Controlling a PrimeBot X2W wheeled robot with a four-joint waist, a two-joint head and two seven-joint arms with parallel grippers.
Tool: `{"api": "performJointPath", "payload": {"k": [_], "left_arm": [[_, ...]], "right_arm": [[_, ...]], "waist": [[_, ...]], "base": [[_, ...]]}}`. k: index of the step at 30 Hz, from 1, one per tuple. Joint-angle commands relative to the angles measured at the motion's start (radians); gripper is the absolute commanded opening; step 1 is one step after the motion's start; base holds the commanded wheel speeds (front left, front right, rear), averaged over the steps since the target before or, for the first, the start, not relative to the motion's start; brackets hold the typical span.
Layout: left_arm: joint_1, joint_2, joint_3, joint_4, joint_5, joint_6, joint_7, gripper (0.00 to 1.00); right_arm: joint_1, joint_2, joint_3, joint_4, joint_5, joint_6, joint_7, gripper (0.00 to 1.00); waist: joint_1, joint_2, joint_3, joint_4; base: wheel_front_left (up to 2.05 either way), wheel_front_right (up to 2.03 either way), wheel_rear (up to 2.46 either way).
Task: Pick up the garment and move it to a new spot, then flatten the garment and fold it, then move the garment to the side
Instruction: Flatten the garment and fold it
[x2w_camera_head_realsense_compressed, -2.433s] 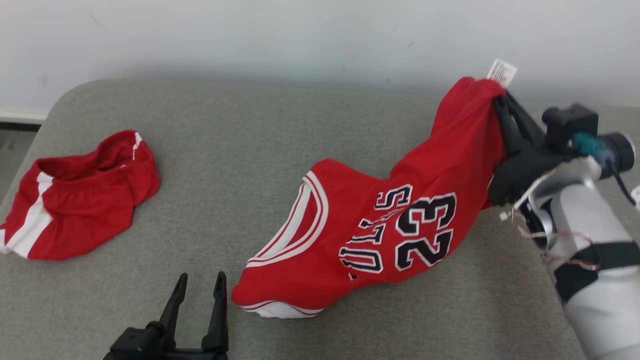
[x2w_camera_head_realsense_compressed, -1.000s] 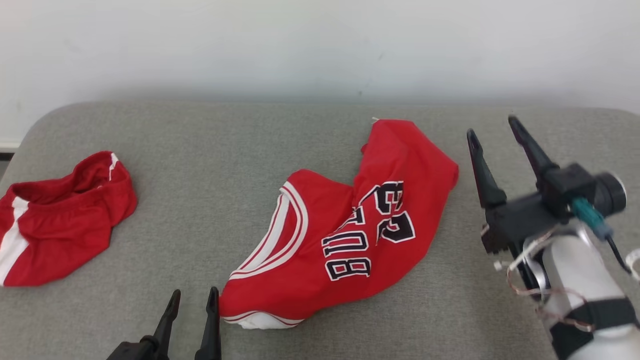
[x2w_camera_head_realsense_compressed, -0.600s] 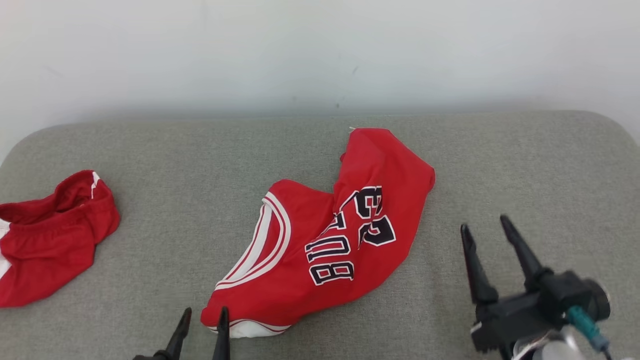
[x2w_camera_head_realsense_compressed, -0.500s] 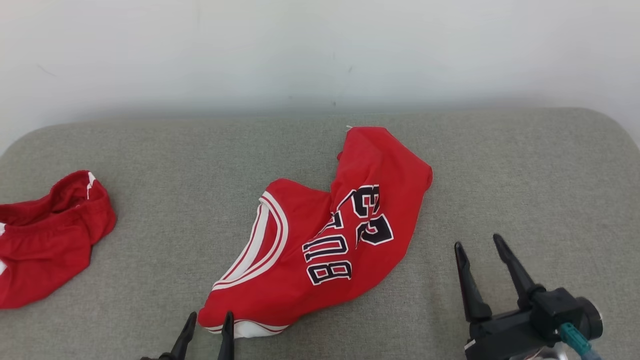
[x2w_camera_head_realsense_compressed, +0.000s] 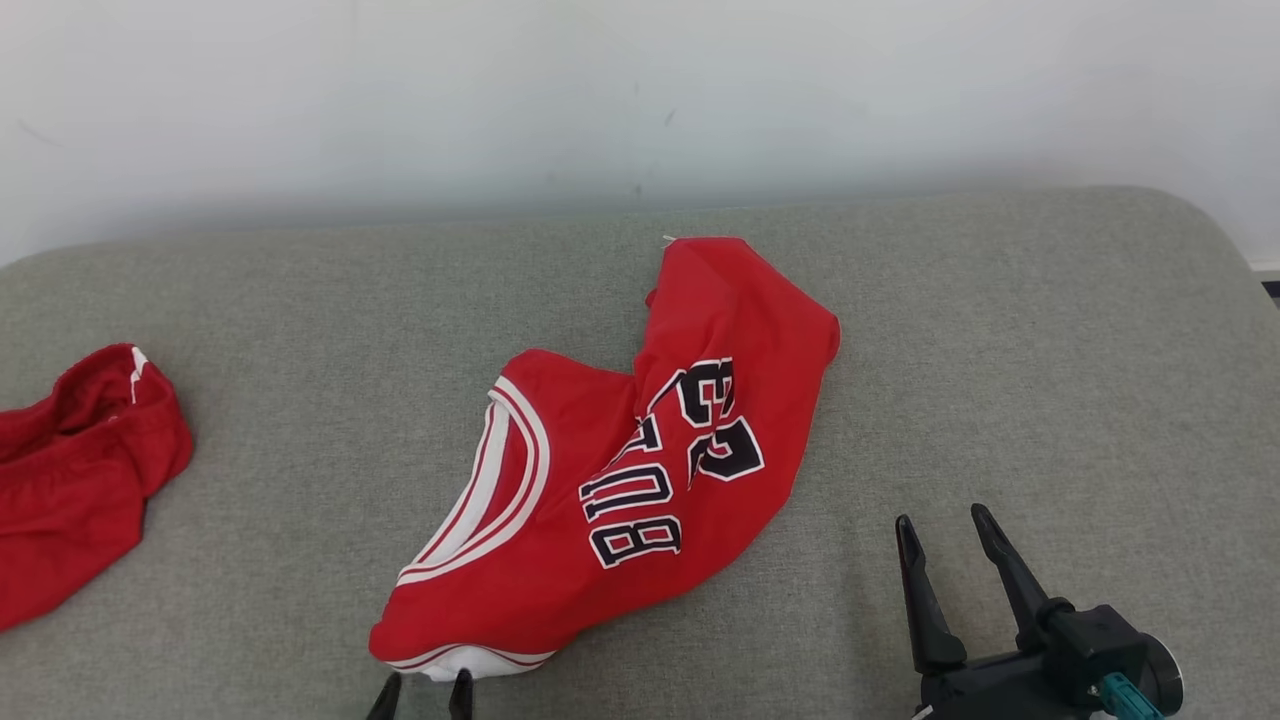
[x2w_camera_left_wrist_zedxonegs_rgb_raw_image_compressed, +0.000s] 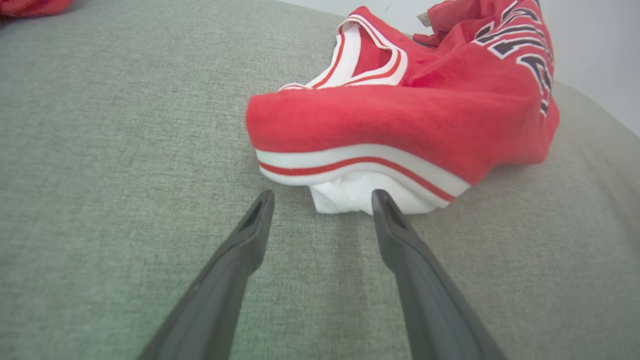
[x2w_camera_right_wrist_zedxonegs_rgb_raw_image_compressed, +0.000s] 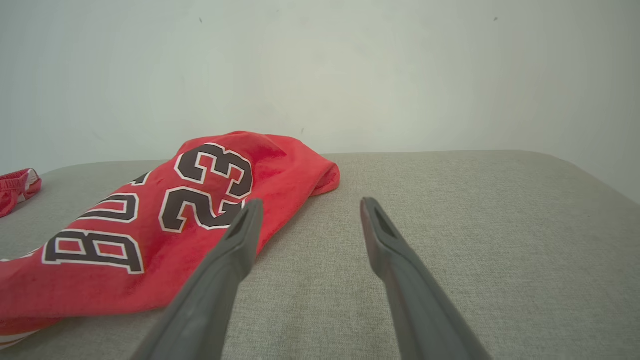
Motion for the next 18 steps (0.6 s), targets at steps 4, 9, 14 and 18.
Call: {"api": "performJointPath", "payload": {"k": [4,9,14,18], "left_arm": [[-0.051,0.0,-0.004,0.038,-0.026,0.001,-0.002,0.88],[-0.082,0.002,-0.036,0.041,-0.032,0.001,-0.002,0.0],[-0.039,0.022,-0.092,-0.028,-0.029,0.001,-0.002,0.0],[0.01,0.048,-0.161,-0.111,-0.045,0.001,-0.002,0.0]], "right_arm": [[-0.004,0.008,0.006,0.004,-0.012,-0.002,-0.001,1.0],[0.013,0.01,-0.007,0.014,-0.016,-0.002,-0.001,1.0],[0.029,0.011,-0.018,0.029,-0.006,-0.002,-0.001,1.0],[0.042,0.012,-0.023,0.035,-0.002,-0.002,-0.001,1.0]], "waist": [[0.0,0.0,0.005,-0.007],[0.0,0.0,-0.002,0.006],[0.0,0.0,-0.025,0.034],[0.0,0.0,-0.04,0.069]], "base": [[0.0,0.0,0.0],[0.0,0.0,0.0],[0.0,0.0,0.0],[0.0,0.0,0.0]]}}
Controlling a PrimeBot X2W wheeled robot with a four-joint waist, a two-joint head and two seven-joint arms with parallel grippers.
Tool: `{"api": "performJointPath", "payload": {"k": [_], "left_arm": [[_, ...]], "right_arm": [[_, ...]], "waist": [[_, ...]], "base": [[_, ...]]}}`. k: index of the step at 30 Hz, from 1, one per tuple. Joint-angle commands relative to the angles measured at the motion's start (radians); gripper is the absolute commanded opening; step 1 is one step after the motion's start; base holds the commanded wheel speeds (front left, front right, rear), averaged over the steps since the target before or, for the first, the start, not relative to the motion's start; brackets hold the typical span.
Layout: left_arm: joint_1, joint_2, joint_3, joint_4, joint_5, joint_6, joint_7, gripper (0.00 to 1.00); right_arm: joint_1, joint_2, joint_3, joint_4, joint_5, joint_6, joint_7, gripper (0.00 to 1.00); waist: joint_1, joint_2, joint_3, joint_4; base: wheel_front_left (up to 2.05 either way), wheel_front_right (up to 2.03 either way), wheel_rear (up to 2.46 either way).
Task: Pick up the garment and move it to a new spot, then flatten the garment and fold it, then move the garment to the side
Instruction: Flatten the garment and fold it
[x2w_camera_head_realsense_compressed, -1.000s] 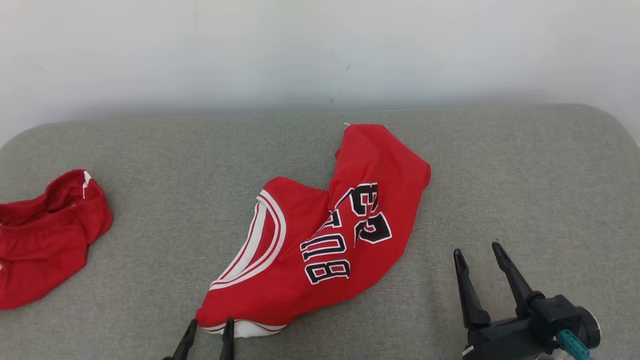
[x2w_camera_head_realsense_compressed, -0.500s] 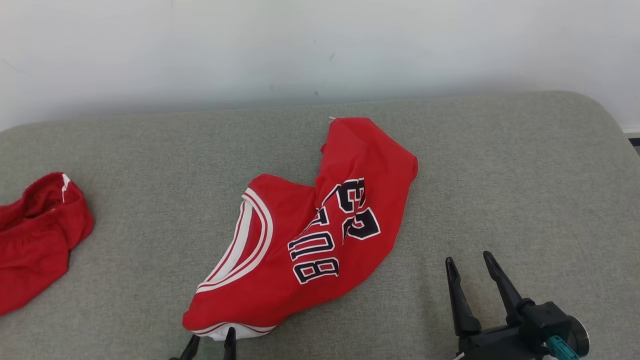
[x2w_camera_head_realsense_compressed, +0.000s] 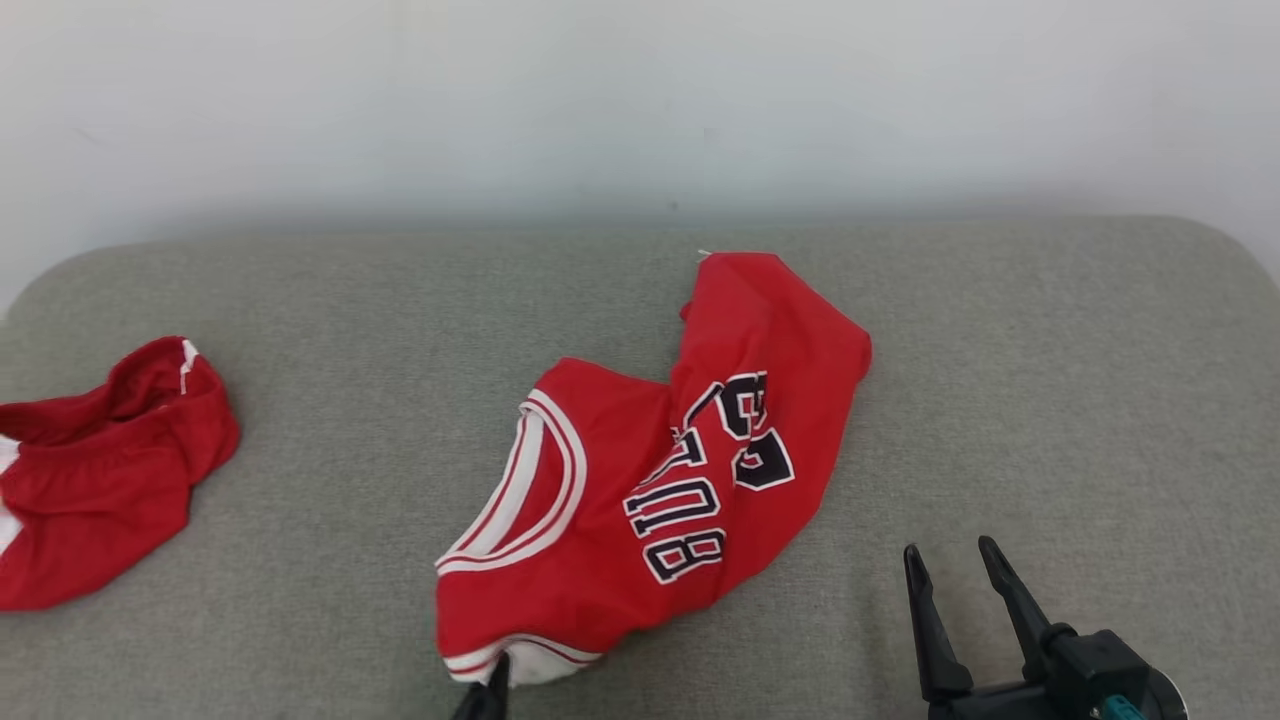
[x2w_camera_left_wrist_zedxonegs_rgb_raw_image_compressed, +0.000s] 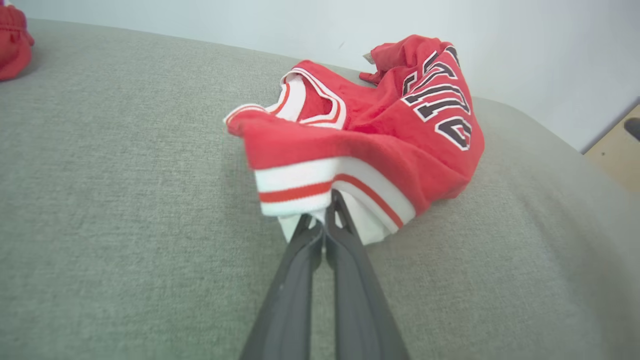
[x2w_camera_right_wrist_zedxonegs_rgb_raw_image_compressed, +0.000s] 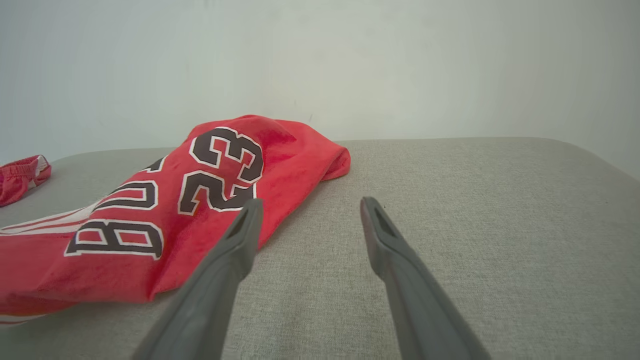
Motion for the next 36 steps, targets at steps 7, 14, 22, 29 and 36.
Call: {"api": "performJointPath", "payload": {"k": [7,14,22,29,36], "left_arm": [[0.098,0.076,-0.112,-0.129,-0.013,0.001,-0.002,0.0],[0.155,0.117,-0.154,-0.206,-0.044,0.001,0.029,0.0],[0.079,0.121,-0.156,-0.185,-0.048,0.001,0.021,0.0],[-0.105,0.146,-0.167,-0.077,-0.058,0.001,0.005,0.0],[-0.288,0.178,-0.174,0.075,-0.107,0.001,-0.003,0.0]], "right_arm": [[0.022,0.005,-0.012,0.006,0.008,-0.002,-0.001,1.0],[0.014,0.006,-0.022,0.007,0.007,-0.002,-0.001,1.0],[-0.001,0.007,-0.015,0.018,0.0,-0.002,-0.001,1.0],[-0.026,0.001,-0.011,0.032,-0.003,-0.002,-0.001,1.0],[-0.052,0.0,-0.016,0.05,-0.005,-0.002,-0.001,1.0]], "waist": [[0.0,0.0,-0.016,0.082],[0.0,0.0,0.0,0.11],[0.0,0.0,0.011,0.083],[0.0,0.0,0.045,0.024],[0.0,0.0,0.084,-0.044]], "base": [[0.0,0.0,0.0],[0.0,0.0,0.0],[0.0,0.0,0.0],[0.0,0.0,0.0],[0.0,0.0,0.0]]}}
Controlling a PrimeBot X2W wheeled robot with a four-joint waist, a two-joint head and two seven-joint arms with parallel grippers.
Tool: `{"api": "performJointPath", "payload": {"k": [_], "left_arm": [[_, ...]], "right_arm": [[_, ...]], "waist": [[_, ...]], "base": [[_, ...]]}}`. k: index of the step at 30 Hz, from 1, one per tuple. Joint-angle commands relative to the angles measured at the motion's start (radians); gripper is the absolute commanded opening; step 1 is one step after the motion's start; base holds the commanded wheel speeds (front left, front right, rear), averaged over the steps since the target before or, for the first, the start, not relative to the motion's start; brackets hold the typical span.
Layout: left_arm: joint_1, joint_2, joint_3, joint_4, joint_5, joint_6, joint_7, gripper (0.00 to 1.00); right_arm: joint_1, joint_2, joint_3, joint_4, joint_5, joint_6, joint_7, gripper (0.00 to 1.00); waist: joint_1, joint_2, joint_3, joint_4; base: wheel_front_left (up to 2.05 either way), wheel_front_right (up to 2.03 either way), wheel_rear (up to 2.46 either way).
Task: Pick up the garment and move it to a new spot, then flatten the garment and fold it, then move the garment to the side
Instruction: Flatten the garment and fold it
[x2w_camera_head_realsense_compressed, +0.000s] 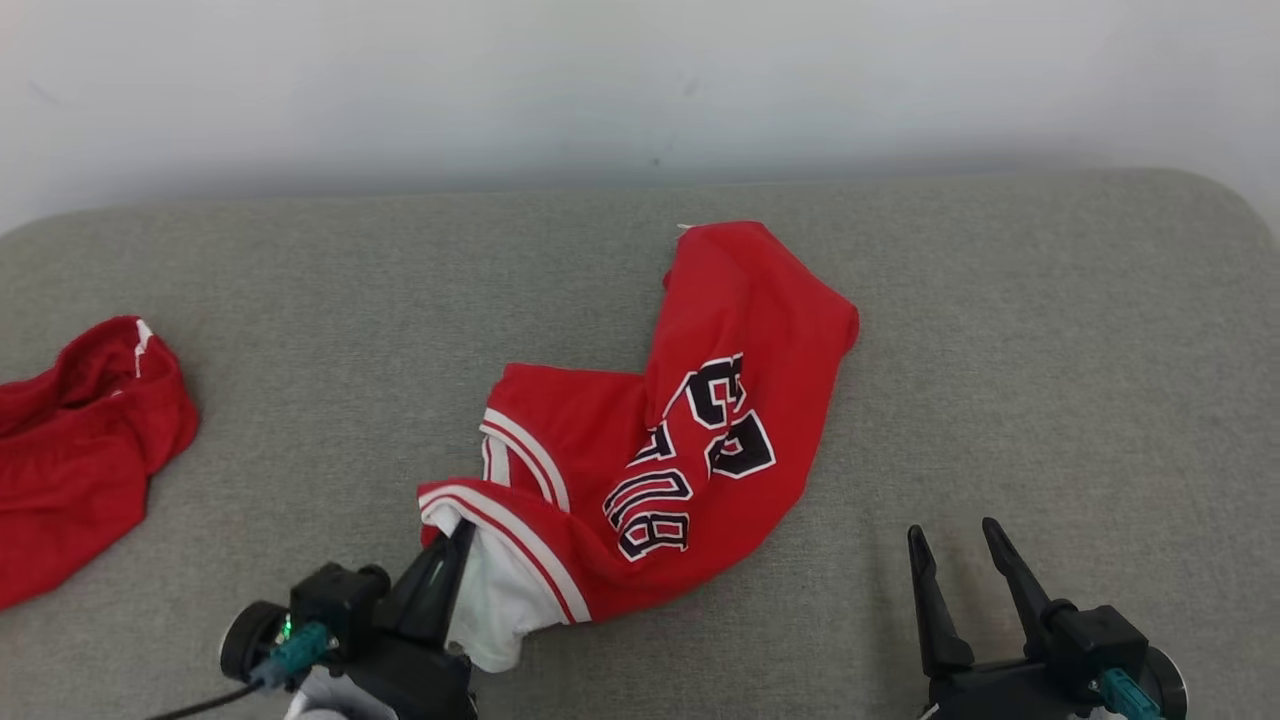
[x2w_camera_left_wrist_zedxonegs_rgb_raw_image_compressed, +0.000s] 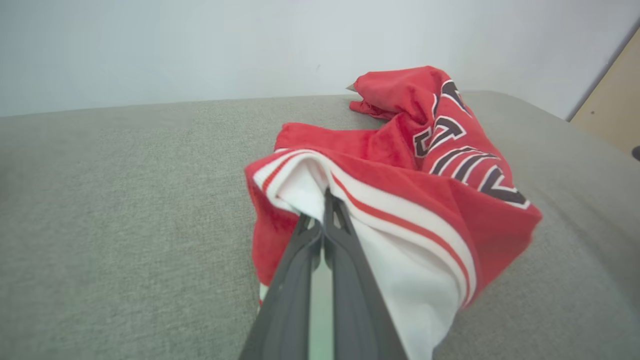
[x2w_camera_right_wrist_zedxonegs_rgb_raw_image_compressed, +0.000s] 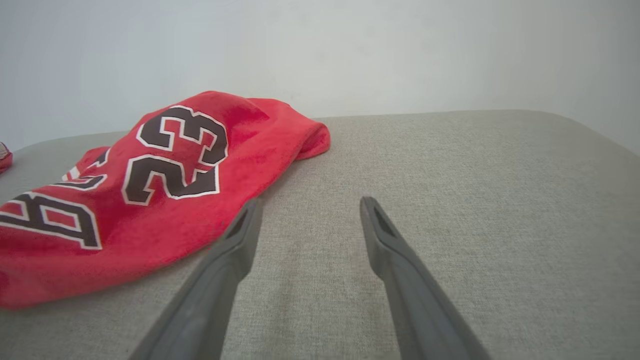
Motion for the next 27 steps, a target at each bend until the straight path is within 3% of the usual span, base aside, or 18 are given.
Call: {"api": "performJointPath", "payload": {"k": [1,10,11,12,13,27], "left_arm": [[-0.04,0.009,0.002,0.02,-0.017,0.002,-0.005,0.0],[-0.101,0.029,0.014,0.103,-0.035,0.002,-0.004,0.0],[-0.098,0.029,0.018,0.106,-0.036,0.002,-0.004,0.18],[-0.093,0.028,0.022,0.107,-0.032,0.002,-0.004,0.82],[-0.085,0.025,0.023,0.111,-0.029,0.002,-0.004,1.0],[0.066,0.027,0.093,-0.002,-0.002,0.002,-0.005,1.0]], "right_arm": [[-0.014,-0.001,-0.002,0.003,-0.009,-0.002,-0.001,1.0],[-0.014,0.003,-0.01,0.016,-0.011,-0.002,-0.001,1.0],[-0.01,0.004,-0.013,0.018,-0.012,-0.002,-0.001,1.0],[-0.007,0.005,-0.016,0.02,-0.011,-0.002,-0.001,1.0],[-0.005,0.005,-0.017,0.024,-0.009,-0.002,-0.001,1.0],[0.011,0.008,-0.012,0.042,0.008,-0.002,-0.001,1.0]], "waist": [[-0.0001,-0.0001,0.031,-0.043],[-0.0001,-0.0001,0.04,-0.066],[-0.0001,-0.0001,0.037,-0.063],[-0.0001,-0.0001,0.033,-0.057],[-0.0001,-0.0001,0.03,-0.051],[-0.0001,-0.0001,0.001,0.036]], "base": [[0.0,0.0,0.0],[0.0,0.0,0.0],[0.0,0.0,0.0],[0.0,0.0,0.0],[0.0,0.0,0.0],[0.0,0.0,0.0]]}}
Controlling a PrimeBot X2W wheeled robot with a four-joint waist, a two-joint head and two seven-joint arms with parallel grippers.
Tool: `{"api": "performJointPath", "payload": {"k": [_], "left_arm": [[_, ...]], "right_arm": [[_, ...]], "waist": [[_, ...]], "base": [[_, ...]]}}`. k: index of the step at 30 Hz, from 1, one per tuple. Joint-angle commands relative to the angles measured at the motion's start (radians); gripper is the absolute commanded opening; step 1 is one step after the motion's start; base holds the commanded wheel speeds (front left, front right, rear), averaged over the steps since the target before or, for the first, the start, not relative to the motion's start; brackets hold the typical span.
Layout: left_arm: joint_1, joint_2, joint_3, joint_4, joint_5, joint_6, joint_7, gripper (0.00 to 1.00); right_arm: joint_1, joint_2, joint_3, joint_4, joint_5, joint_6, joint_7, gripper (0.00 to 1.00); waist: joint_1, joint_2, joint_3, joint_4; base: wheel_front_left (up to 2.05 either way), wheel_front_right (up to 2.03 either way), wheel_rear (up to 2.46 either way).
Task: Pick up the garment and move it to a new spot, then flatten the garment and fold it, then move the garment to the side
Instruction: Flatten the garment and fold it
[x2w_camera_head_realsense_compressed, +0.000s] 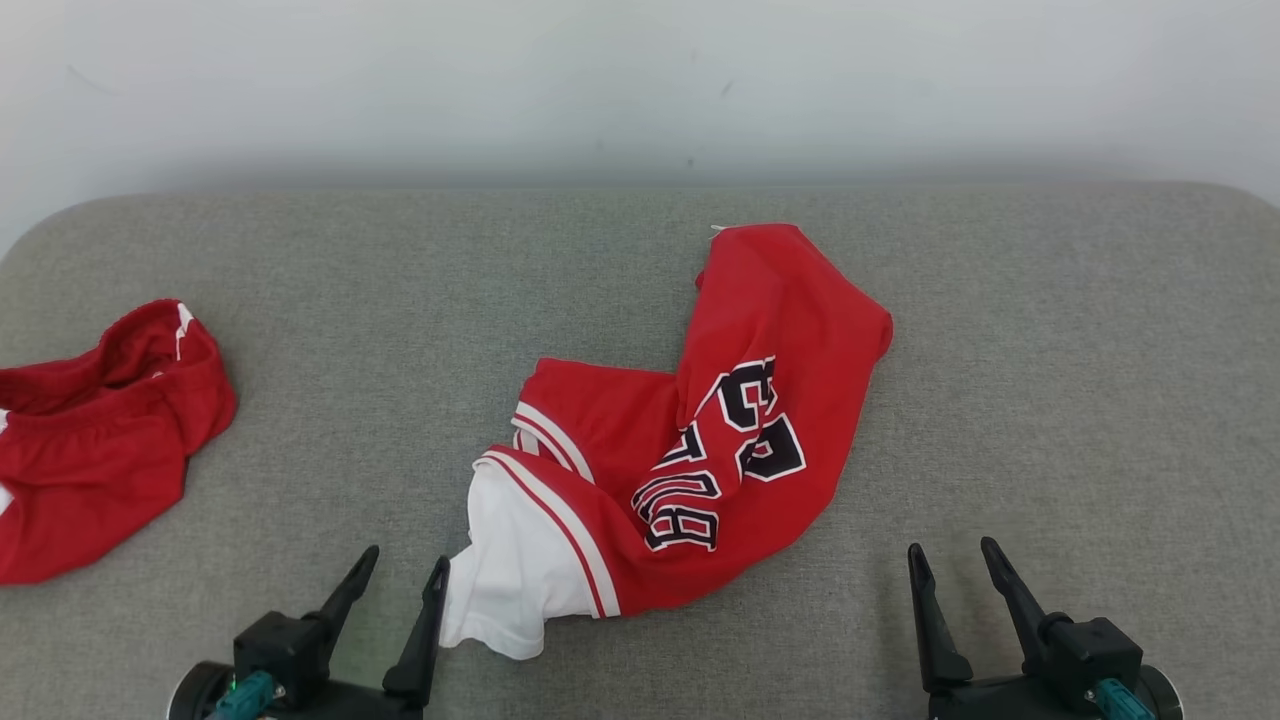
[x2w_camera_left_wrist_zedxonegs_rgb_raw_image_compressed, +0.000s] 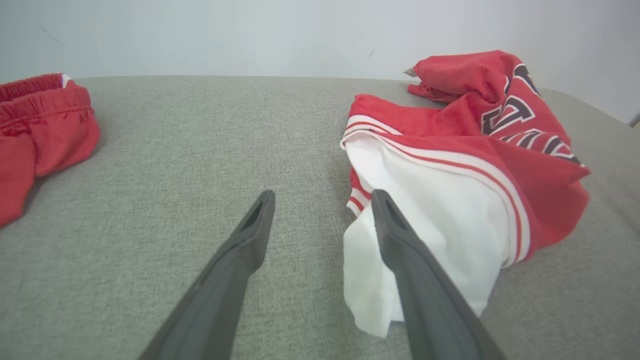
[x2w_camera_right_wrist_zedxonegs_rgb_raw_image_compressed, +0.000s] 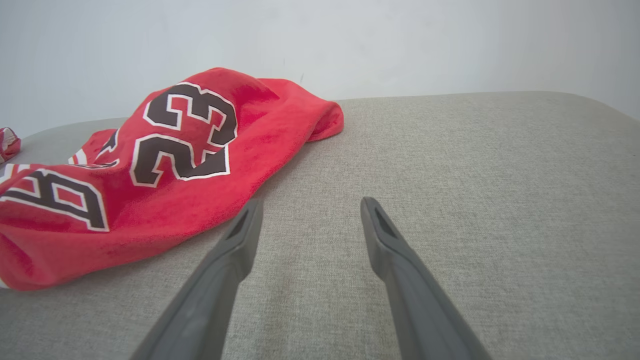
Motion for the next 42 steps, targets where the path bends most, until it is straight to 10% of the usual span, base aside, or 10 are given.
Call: {"api": "performJointPath", "payload": {"k": [1,11,12,14,42], "left_arm": [[0.014,0.001,0.001,-0.003,0.0,0.002,-0.002,1.0],[0.041,-0.01,-0.054,0.063,-0.03,0.002,-0.002,1.0],[0.04,-0.01,-0.058,0.075,-0.035,0.002,-0.002,0.9],[0.03,-0.012,-0.056,0.082,-0.042,0.002,-0.002,0.0],[0.323,-0.019,0.048,-0.167,-0.086,0.071,0.061,0.0]], "right_arm": [[0.01,0.003,0.002,0.002,0.004,-0.002,-0.001,1.0],[-0.002,0.003,0.001,0.005,0.001,-0.002,-0.001,1.0],[-0.001,0.003,0.001,0.005,0.0,-0.002,-0.001,1.0],[0.002,0.003,-0.001,0.007,-0.002,-0.002,-0.001,1.0],[0.041,0.003,-0.034,0.016,0.003,-0.002,-0.001,1.0]], "waist": [[0.0,-0.0001,-0.003,0.007],[0.0,-0.0001,0.011,-0.033],[0.0,-0.0001,0.011,-0.036],[0.0,-0.0001,0.009,-0.04],[0.0,-0.0001,-0.032,0.092]], "base": [[0.0,0.0,0.0],[0.0,0.0,0.0],[0.0,0.0,0.0],[0.0,0.0,0.0],[0.0,0.0,0.0]]}}
